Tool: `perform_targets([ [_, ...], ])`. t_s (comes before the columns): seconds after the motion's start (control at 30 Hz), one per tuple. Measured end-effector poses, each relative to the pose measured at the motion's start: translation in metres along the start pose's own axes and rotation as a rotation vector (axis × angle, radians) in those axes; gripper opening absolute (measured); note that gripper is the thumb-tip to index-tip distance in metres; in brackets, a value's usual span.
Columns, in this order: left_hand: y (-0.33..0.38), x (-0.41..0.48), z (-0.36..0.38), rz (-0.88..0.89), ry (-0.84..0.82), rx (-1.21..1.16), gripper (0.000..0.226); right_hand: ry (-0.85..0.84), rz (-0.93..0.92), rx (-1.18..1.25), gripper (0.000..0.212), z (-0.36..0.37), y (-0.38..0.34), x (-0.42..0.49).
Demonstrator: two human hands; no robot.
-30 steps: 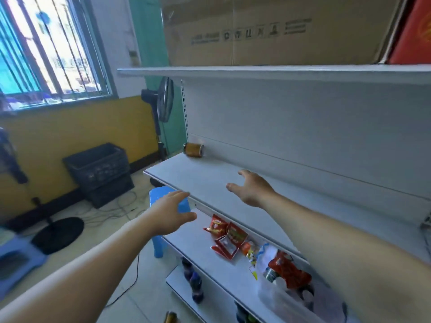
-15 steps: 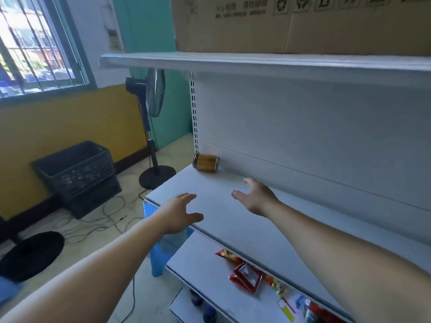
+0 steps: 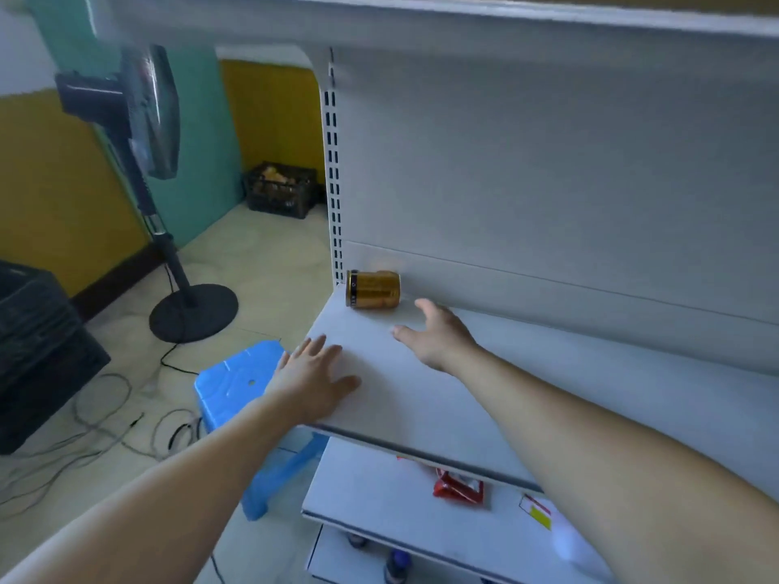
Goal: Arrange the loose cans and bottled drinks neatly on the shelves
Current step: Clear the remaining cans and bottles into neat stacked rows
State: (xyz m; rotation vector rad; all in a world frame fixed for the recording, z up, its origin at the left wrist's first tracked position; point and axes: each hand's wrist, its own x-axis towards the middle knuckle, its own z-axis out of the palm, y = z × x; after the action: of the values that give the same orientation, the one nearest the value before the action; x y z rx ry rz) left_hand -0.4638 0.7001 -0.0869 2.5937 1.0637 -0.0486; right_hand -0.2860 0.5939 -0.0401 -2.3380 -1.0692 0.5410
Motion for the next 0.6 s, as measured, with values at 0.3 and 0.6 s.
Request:
perform_targets([
  [0.3,-0.013,0.018,0.021,0.041,0.164,-0.045,0.068,0.014,-0.202,-0.19,0.089,0.017,-0.021,0.08],
  [0.6,-0.002,0.01,0.011,0.016,0.176,-0.048,0.089,0.05,-0.343,-0.238,0.062,0.03,-0.01,0.094],
])
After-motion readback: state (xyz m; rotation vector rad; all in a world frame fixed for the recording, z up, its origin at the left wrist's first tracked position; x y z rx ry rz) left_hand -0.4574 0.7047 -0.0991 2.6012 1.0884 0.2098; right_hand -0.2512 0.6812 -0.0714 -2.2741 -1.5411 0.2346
